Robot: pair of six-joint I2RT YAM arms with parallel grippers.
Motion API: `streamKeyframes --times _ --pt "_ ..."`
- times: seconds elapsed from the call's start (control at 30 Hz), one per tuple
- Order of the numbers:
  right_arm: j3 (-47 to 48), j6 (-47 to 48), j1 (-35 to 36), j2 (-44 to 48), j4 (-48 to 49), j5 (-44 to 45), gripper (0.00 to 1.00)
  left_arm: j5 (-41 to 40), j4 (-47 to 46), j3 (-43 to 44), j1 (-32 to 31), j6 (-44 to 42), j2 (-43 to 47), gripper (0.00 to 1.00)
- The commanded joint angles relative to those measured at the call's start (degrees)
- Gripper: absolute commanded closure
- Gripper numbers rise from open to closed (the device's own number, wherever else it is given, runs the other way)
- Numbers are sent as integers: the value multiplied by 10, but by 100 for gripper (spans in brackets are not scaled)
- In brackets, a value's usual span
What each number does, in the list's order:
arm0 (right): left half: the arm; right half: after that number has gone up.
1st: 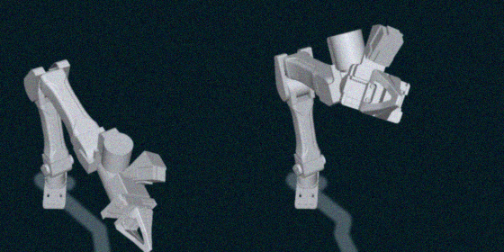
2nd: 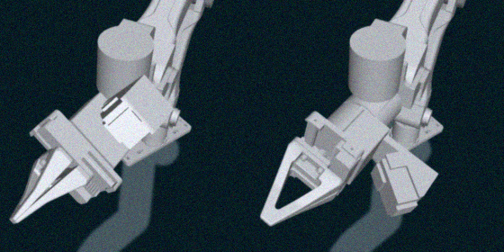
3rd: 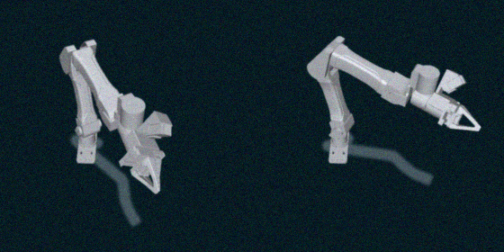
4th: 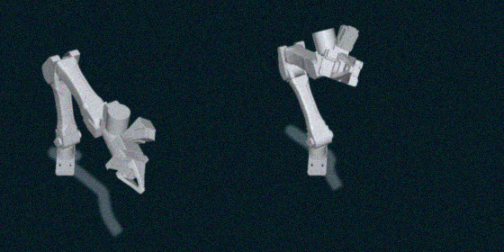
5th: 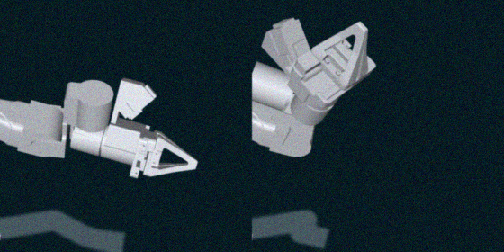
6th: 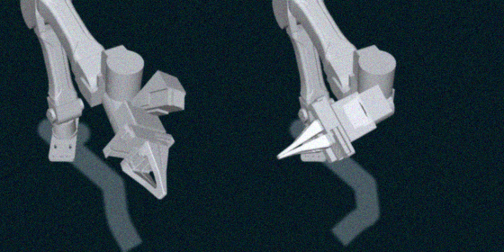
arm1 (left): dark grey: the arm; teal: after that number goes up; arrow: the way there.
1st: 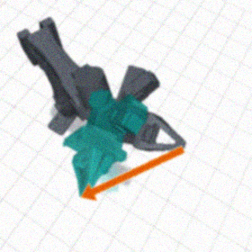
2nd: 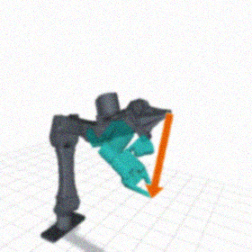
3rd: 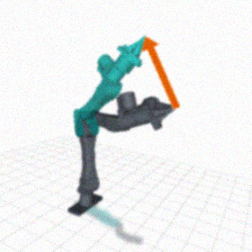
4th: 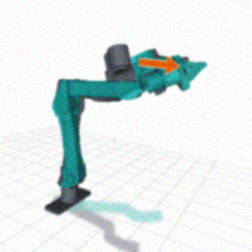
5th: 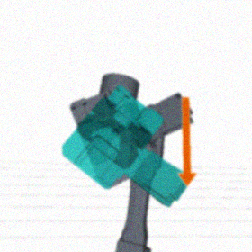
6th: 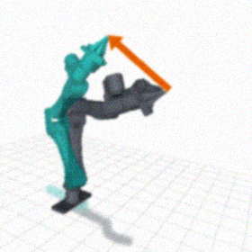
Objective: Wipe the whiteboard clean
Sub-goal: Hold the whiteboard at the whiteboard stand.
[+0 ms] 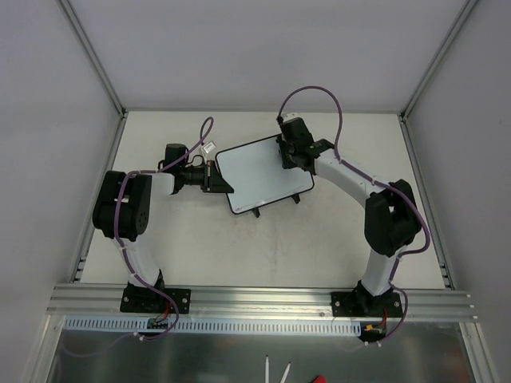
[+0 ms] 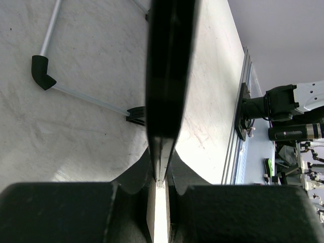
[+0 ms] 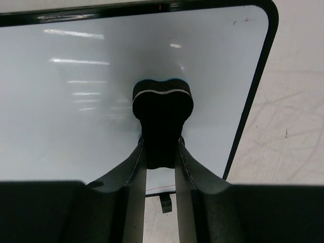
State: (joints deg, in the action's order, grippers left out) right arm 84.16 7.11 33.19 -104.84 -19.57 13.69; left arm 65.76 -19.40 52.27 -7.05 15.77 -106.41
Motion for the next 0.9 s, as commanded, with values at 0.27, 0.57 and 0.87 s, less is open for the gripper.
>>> streamKeyframes --times 0.27,0.57,0.87 --pt "-84 -18 -12 2 53 48 100 -21 18 11 5 -3 5 100" --pt "-165 -64 -16 10 58 41 100 -22 18 9 5 -4 6 100" --pt "-232 -112 -16 8 59 71 100 -22 18 9 5 -4 6 100"
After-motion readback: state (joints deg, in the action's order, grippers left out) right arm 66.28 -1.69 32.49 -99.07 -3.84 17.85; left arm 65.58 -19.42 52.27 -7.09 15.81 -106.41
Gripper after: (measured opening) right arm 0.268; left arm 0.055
